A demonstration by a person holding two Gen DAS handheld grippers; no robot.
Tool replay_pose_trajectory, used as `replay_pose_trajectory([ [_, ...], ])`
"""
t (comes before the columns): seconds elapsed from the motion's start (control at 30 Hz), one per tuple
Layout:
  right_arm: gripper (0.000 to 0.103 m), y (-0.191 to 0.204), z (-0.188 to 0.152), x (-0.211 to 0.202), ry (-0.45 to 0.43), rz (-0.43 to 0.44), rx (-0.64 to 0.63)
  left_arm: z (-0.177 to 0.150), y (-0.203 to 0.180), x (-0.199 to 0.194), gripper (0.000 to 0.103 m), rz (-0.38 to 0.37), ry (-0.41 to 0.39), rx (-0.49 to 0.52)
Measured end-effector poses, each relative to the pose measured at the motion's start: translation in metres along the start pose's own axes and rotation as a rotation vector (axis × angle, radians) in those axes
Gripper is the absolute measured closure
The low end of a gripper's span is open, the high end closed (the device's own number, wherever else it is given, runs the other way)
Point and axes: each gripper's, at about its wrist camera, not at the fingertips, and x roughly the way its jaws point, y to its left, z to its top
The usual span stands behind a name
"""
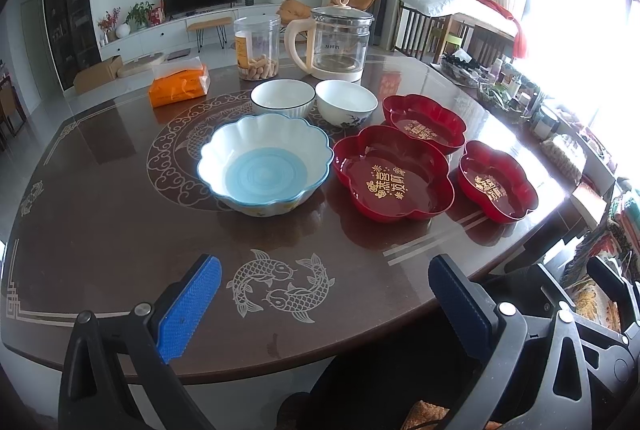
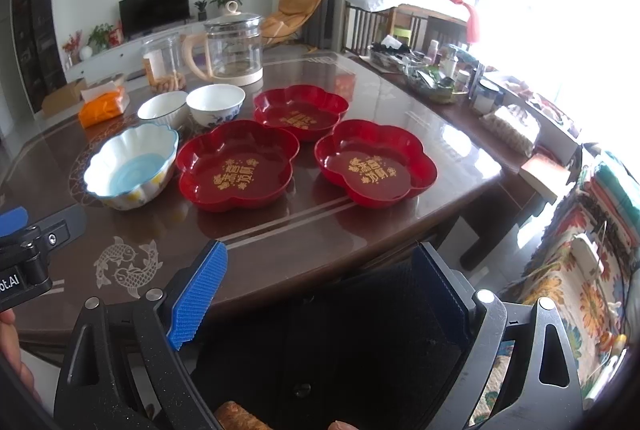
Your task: Organize plates and bowls
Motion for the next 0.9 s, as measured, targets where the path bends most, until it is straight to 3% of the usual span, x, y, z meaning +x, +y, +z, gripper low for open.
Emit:
replay_pose_trajectory([
  [0.9, 0.008, 0.002, -0.0049, 0.003, 0.005, 0.007, -0.002, -0.0046, -0.0051, 0.0062, 0.0, -0.02, 0.029, 0.023],
])
